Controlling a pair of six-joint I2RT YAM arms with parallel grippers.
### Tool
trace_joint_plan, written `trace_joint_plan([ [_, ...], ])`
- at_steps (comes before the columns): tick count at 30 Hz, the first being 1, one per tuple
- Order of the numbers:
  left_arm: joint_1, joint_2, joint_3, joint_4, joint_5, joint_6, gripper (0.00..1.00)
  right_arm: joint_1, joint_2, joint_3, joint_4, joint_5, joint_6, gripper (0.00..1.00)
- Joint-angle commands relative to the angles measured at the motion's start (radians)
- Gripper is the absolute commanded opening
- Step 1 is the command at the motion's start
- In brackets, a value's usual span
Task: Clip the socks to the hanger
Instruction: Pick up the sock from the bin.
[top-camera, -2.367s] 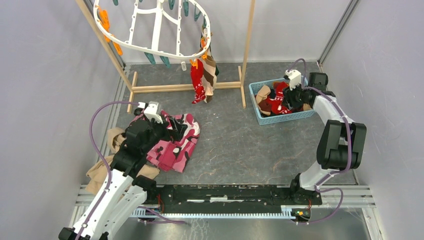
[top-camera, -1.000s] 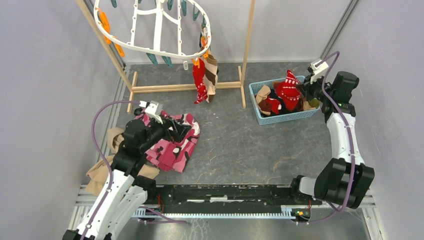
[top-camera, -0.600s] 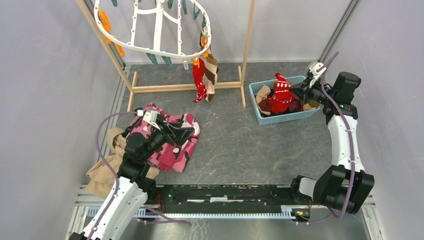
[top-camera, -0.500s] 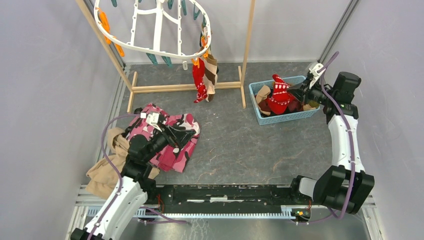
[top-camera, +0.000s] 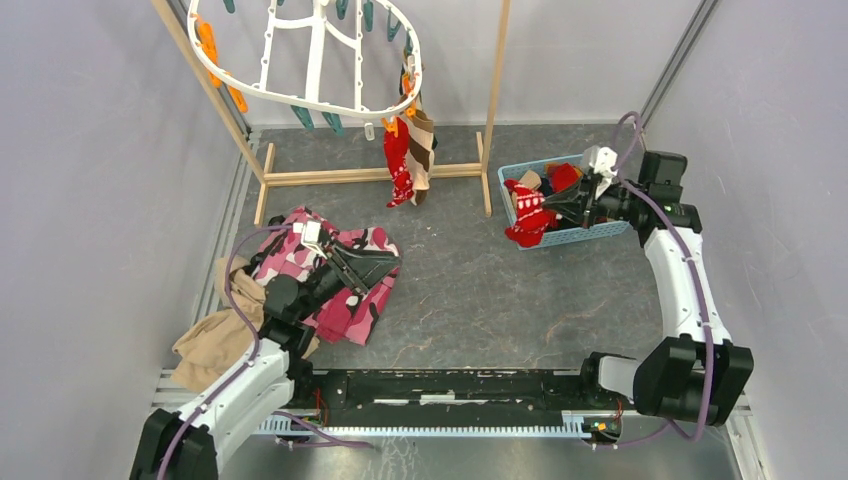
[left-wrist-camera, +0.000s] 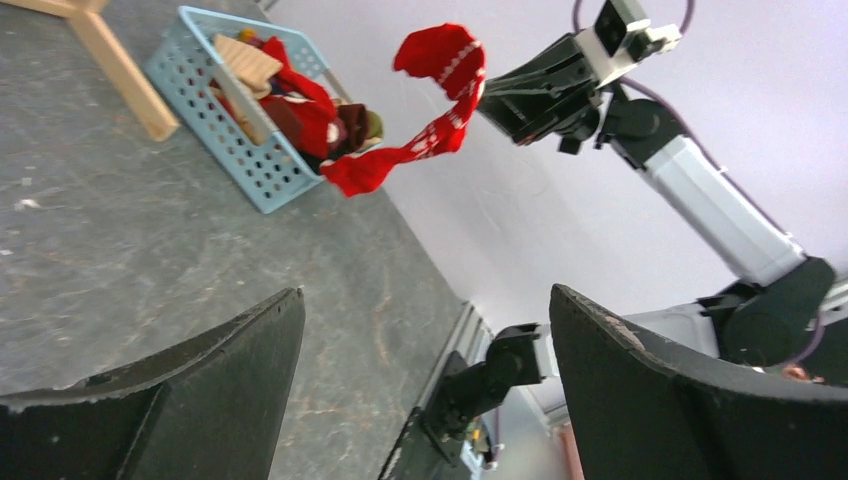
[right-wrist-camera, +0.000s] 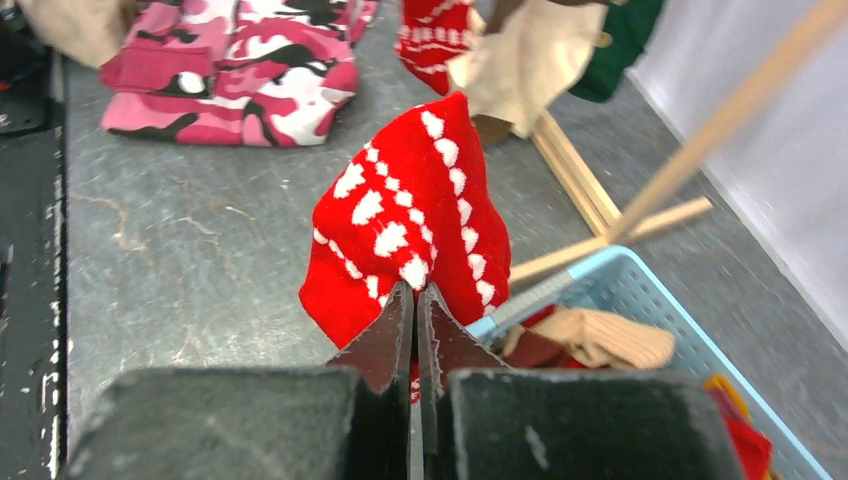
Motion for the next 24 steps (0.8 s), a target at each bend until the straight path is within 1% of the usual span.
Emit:
trace_joint_plan([
  [1,-0.090,0.025,0.013,0.136,-0.126,-0.105,0.95,0.063,-0.010,0.012,-0.133,-0.092,-0.198,0.00],
  [4,-0.168,0.067,0.029,0.142,-0.214,-0.108,0.93,0.104,0.002,0.009,-0.201,-0.108,-0.289,0.00],
  [7,-0.241,0.139,0.059,0.170,-0.269,-0.103,0.90,0.156,0.021,0.018,-0.272,-0.098,-0.382,0.00],
  [13,-0.396,0.356,0.144,0.293,-0.371,-0.132,0.90,0.253,0.054,0.010,-0.295,-0.086,-0.427,0.00],
  [16,-0.449,0.471,0.196,0.347,-0.372,-0.115,0.87,0.278,0.064,0.009,-0.295,-0.082,-0.427,0.00],
  [17,-0.460,0.502,0.213,0.363,-0.358,-0.083,0.87,0.280,0.070,0.011,-0.289,-0.087,-0.412,0.00],
  [19,-0.477,0.552,0.241,0.376,-0.311,0.042,0.86,0.283,0.084,0.017,-0.264,-0.103,-0.356,0.00],
  [21,-0.489,0.566,0.250,0.341,-0.266,0.220,0.86,0.283,0.096,0.022,-0.270,-0.125,-0.339,0.00],
  [24,-0.502,0.561,0.242,0.230,-0.255,0.524,0.87,0.293,0.100,0.025,-0.278,-0.138,-0.334,0.00],
])
